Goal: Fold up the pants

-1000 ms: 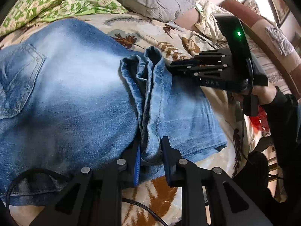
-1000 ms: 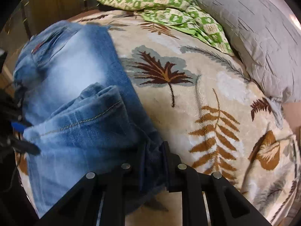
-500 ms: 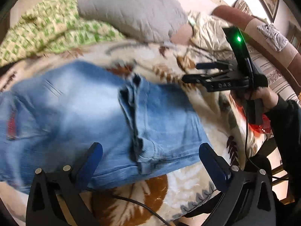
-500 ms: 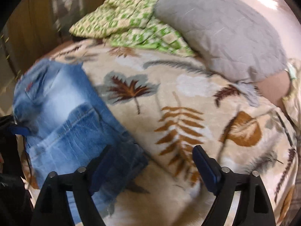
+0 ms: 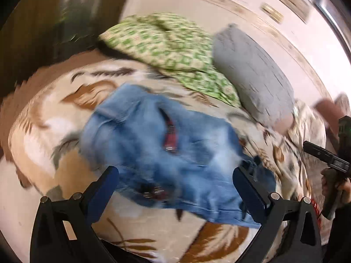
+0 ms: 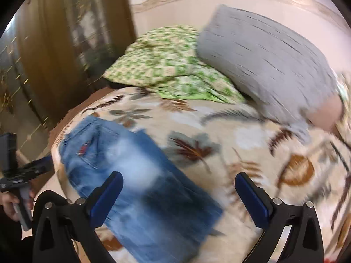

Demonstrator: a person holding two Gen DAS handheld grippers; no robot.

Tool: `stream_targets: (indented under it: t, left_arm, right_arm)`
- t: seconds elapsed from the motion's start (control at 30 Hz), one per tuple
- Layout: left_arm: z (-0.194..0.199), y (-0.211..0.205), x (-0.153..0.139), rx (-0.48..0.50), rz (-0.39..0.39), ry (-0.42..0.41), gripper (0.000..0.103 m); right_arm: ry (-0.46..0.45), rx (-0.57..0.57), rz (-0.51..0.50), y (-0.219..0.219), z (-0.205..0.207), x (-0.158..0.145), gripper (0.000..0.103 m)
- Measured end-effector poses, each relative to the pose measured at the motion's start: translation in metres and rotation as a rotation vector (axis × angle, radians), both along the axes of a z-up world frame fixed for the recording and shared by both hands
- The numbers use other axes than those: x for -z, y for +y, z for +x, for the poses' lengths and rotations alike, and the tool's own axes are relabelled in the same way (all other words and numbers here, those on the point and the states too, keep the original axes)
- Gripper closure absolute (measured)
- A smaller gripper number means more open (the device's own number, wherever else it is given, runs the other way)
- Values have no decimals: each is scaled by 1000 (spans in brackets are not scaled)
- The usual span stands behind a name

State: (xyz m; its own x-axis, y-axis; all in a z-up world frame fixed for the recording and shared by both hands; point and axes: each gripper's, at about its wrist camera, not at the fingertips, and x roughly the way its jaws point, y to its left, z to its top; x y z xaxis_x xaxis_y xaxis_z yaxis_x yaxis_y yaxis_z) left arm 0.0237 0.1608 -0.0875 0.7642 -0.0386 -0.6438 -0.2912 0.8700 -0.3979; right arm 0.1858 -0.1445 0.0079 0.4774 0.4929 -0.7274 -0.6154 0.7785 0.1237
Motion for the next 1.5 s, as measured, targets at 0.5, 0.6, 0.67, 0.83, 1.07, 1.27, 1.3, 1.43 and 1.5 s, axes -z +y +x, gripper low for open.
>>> stream_targets:
  t: [0.5,0.6,0.67,0.83,1.07,1.27,1.3,1.43,1.5]
  left_arm:
    - [-8,91,84,-200,-416,-112,0]
    - [-6,103,91,-217,-554,-184,0]
    - [-1,106,95,-230,-585,-198,0]
    - [9,90,87,-186,-433,-166,0]
    - [1,98,92,-178,-485,-208,0]
    - [1,90,89,-177,-418,-200,0]
    - [1,89,89,-178,-410,-200,0]
    - [0,86,88,-178,-384,-196,0]
    - [1,84,87,-177,-366,-191,0]
  right_arm:
    - [-90,-256,-230,228,-4,-29,0]
    - [-99,-279,-254,252,-3,-29,0]
    - [-94,-289,-260,264,-1,-28,0]
    - [-63,-311,-295,289,4,-16,0]
    - [48,-359,-354,350,13,2,0]
    - [153,-356,-470,415,19,23,0]
    - [170,-348,-503,426,21,29,0]
    - [229,-325,-613,454,31,53,1]
    - [240,-314,-688,463,35,68,2]
